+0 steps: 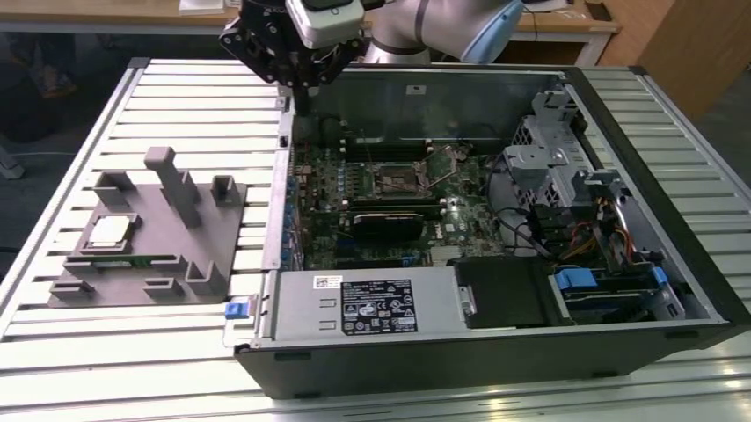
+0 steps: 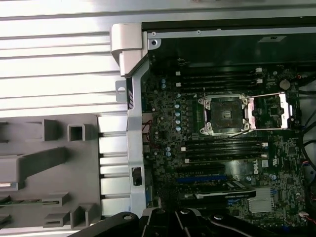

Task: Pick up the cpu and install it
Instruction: 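Reach for the cpu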

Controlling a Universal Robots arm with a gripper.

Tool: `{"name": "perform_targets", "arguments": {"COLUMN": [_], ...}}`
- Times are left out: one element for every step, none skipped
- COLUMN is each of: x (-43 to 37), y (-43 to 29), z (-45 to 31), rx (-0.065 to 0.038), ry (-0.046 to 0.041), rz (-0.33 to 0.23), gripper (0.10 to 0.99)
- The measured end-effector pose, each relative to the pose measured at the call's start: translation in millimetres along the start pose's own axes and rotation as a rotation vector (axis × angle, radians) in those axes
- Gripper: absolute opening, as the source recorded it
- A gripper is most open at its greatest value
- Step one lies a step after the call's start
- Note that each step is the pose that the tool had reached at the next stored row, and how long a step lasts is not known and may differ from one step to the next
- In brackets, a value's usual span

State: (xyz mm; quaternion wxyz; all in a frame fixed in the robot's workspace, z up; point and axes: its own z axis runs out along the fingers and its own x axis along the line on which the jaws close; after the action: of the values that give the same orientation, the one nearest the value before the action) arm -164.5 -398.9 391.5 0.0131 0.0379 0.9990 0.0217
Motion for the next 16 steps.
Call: {"name": "perform_targets", "arguments": {"x": [0.8,1.6,2.5,3.4,4.4,5.4,6.4,7.3,8.4,9.4,10.7,11.7,12.8,13.8,14.9,16.0], "y": [-0.1,-0.1,-0.2,-0.3,-0.4,-0.4,-0.5,-0.6,-0.7,-0.7,-0.8,-0.9,-1.0,-1.1,-1.2,-1.3], "z": [0.0,0.0,0.0,0.0,0.1,0.0,0.1,0.1,0.1,0.0,0.1,0.1,0.1,0.1,0.1,0.1], "rx": [0.000,0.000,0.000,0.000,0.000,0.000,0.000,0.000,0.000,0.000,0.000,0.000,0.000,0.000,0.000,0.000], "ry": [0.0000,0.0001,0.0000,0.0000,0.0000,0.0001,0.0000,0.0000,0.0001,0.0001,0.0001,0.0001,0.0000,0.0000,0.0000,0.0000], "rz": [0.000,0.000,0.000,0.000,0.000,0.000,0.000,0.000,0.000,0.000,0.000,0.000,0.000,0.000,0.000,0.000], "gripper": [0.106,0.106,0.106,0.106,0.106,0.106,0.106,0.106,0.106,0.106,0.106,0.106,0.106,0.106,0.106,0.106]}}
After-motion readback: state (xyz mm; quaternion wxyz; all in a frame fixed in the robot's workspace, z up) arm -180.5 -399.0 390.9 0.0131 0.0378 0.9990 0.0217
